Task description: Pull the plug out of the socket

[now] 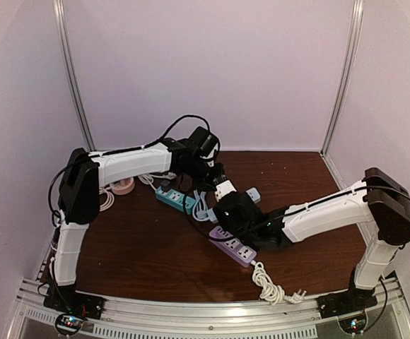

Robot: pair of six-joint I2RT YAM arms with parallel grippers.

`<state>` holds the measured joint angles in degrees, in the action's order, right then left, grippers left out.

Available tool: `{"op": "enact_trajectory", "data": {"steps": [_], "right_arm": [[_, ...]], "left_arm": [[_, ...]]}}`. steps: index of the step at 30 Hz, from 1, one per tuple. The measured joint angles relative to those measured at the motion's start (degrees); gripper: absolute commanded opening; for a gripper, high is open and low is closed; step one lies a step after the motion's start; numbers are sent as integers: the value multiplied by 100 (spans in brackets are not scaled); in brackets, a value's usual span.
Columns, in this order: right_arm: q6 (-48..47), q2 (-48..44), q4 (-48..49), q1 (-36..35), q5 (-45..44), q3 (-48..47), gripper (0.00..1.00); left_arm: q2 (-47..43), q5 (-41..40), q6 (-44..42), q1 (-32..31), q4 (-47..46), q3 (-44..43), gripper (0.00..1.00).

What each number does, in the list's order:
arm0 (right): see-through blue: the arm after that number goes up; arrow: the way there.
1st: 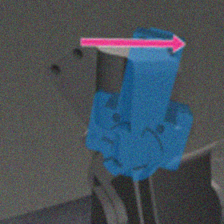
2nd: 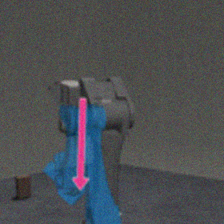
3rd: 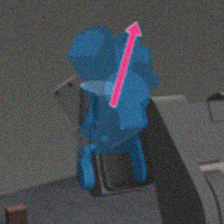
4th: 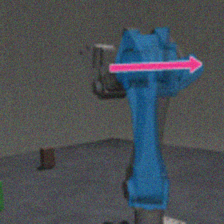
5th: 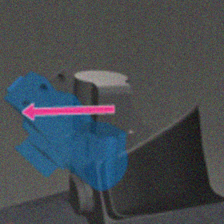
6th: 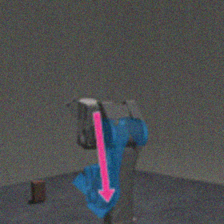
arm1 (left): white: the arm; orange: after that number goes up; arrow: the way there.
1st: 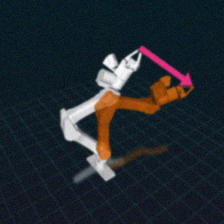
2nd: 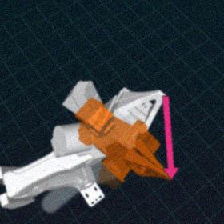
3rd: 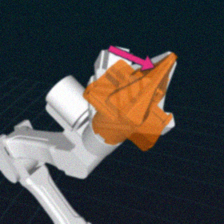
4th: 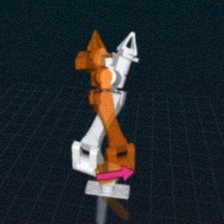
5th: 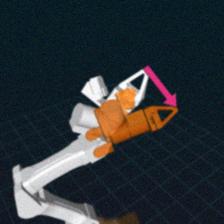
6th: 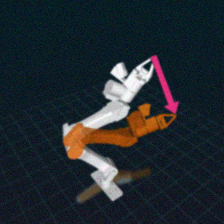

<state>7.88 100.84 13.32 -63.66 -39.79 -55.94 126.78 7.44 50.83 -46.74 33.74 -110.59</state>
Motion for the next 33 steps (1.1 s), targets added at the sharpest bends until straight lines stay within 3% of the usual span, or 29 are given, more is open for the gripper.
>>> {"op": "enact_trajectory", "data": {"steps": [5,14,23,33], "right_arm": [[98,-7,-61,118,203,-7,15],[83,-192,-273,308,1174,-7,15],[11,-367,-166,282,1047,98,14],[-9,-308,-26,-37,79,101,14]], "left_arm": [[-15,-114,-79,-2,-59,87,0],[-861,-988,63,-181,-1307,1648,0],[-857,-964,208,-190,-916,1276,0],[-518,-437,420,-109,-184,455,0]]}}
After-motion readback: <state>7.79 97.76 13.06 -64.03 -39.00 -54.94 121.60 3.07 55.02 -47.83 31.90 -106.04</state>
